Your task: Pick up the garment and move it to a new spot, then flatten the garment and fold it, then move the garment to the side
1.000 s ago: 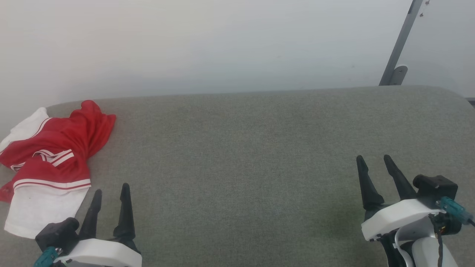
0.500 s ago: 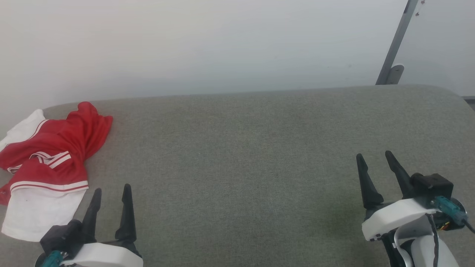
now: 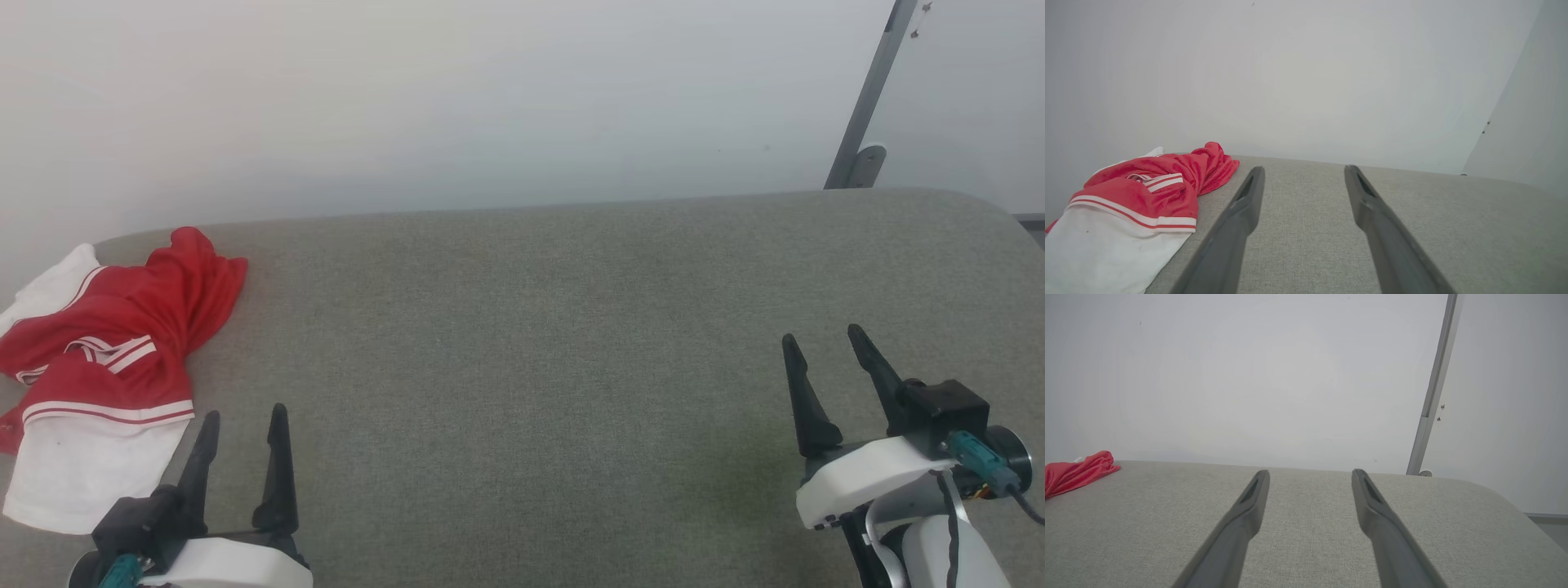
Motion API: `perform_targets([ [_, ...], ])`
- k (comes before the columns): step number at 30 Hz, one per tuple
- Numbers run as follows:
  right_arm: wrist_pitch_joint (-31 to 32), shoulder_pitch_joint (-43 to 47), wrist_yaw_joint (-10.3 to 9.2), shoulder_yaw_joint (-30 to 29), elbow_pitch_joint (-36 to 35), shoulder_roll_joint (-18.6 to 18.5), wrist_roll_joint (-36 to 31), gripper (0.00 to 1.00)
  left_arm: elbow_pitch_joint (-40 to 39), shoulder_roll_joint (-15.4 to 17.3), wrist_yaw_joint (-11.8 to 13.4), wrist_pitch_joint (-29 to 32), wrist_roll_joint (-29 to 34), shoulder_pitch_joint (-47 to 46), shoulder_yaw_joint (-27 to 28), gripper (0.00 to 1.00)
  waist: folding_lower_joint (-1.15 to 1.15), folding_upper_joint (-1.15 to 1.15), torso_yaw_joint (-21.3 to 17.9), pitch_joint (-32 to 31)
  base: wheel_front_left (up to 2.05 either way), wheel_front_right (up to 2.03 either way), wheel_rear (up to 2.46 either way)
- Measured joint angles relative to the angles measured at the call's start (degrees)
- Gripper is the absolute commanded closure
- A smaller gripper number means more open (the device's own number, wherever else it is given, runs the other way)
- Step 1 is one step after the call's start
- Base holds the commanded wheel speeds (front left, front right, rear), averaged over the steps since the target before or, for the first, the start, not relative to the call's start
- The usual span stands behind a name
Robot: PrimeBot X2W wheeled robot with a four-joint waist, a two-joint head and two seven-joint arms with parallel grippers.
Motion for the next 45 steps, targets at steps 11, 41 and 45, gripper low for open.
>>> perform_targets([
  [11, 0.0, 0.0, 0.0, -0.1, -0.1, -0.1, 0.0, 0.0, 0.1, -0.2, -0.3, 0.0, -0.1, 0.1, 0.8, 0.0, 0.0, 0.0, 0.0, -0.1, 0.0, 0.0, 0.0],
  [41, 0.4, -0.1, 0.01, 8.1, 1.6, 0.2, 1.5, 0.0, -3.4, 2.3, 3.4, 2.3, -1.6, 3.6, 5.9, 0.0, 0.0, 0.0, 16.4, -3.3, 0.0, 0.0, 0.0],
  [45, 0.4, -0.9, 0.01, 10.1, 2.1, 0.6, 2.0, 0.0, -4.9, 2.5, 4.3, 2.8, -1.6, 4.4, 6.6, 0.0, 0.0, 0.0, 20.0, -3.8, 0.0, 0.0, 0.0],
])
